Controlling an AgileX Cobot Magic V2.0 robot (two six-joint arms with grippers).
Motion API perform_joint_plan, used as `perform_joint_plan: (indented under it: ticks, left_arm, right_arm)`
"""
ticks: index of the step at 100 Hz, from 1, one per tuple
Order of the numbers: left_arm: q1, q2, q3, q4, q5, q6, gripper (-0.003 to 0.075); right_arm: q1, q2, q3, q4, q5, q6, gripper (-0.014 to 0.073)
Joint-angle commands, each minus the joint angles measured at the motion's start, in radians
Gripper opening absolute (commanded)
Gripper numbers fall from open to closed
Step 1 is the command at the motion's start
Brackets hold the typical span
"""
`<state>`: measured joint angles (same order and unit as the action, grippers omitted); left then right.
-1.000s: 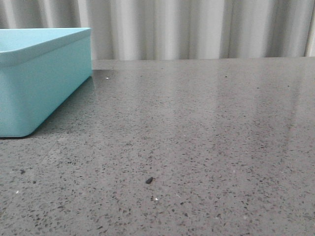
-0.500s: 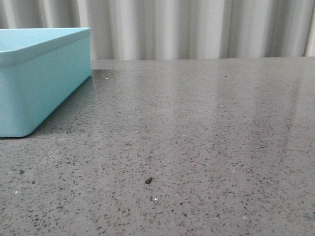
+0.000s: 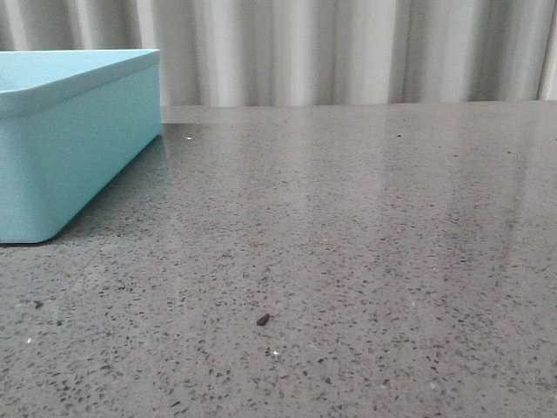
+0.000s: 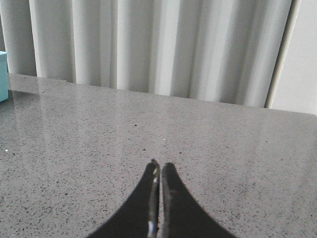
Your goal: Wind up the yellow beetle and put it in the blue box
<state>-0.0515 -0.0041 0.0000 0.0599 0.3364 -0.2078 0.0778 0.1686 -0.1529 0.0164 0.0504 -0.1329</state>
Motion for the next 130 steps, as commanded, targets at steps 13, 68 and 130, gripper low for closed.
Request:
perform_joint_plan:
  ticks: [13, 68, 130]
  left_arm:
    - [0.007, -0.031, 0.025, -0.008, -0.039, -0.011, -0.0021]
    - [0.007, -0.031, 0.025, -0.008, -0.039, -0.011, -0.0021]
    - [0.007, -0.031, 0.025, -0.008, -0.039, -0.011, -0.0021]
  right_arm:
    - [0.002, 0.009, -0.027, -0.007, -0.087, 0.000, -0.0050]
    - [0.002, 0.000, -0.027, -0.007, -0.087, 0.000, -0.0050]
    - [-0.135, -0.191, 0.182, -0.032, -0.050, 0.022, -0.0050]
